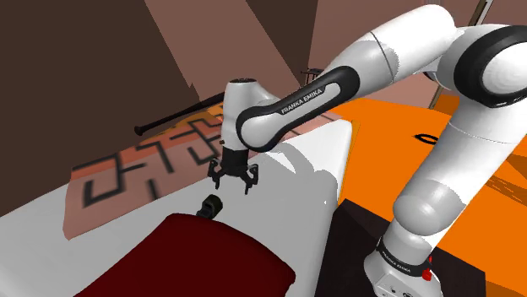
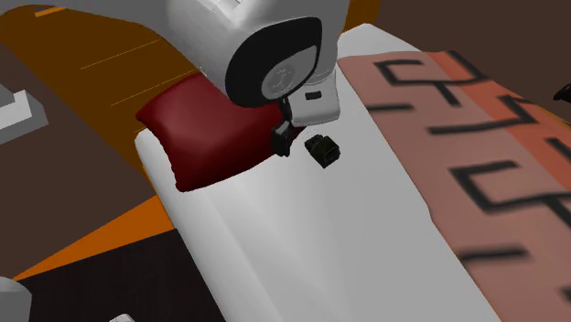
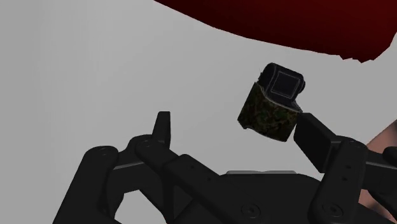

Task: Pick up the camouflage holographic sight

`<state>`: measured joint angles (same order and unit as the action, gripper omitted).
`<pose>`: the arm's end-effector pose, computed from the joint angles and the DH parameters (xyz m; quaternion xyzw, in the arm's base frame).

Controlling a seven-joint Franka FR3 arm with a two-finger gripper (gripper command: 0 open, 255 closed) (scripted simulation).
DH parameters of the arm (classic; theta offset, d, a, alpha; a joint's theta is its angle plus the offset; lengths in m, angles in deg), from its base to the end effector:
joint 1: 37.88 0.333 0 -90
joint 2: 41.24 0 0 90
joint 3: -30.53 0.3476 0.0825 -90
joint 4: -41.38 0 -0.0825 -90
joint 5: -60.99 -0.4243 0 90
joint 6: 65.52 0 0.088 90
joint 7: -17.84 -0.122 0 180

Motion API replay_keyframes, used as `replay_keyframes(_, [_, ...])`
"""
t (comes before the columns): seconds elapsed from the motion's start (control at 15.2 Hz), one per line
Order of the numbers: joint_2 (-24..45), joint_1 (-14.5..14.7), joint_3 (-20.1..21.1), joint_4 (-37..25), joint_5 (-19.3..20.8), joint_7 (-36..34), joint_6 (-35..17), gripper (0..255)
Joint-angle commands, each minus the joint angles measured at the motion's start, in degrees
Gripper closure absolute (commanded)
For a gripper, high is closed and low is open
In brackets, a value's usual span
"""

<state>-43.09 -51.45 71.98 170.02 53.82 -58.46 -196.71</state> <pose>0.4910 0.2654 0.3758 -0.8940 0.4451 0.0085 0.0506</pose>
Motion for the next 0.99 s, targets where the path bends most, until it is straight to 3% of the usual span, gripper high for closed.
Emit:
replay_keyframes(0.0, [6.6,-0.1,0.7,-2.9,6.4,-8.3,-2.4,0])
replay_keyframes(0.26, [17.9,3.9,-2.8,-10.3,17.0,-22.0,-3.7,0])
replay_keyframes(0.46, [25.1,7.9,-6.8,-16.5,22.1,-29.8,-3.7,0])
replay_keyframes(0.92, [28.4,9.4,-8.7,-16.0,24.5,-31.4,-7.1,0])
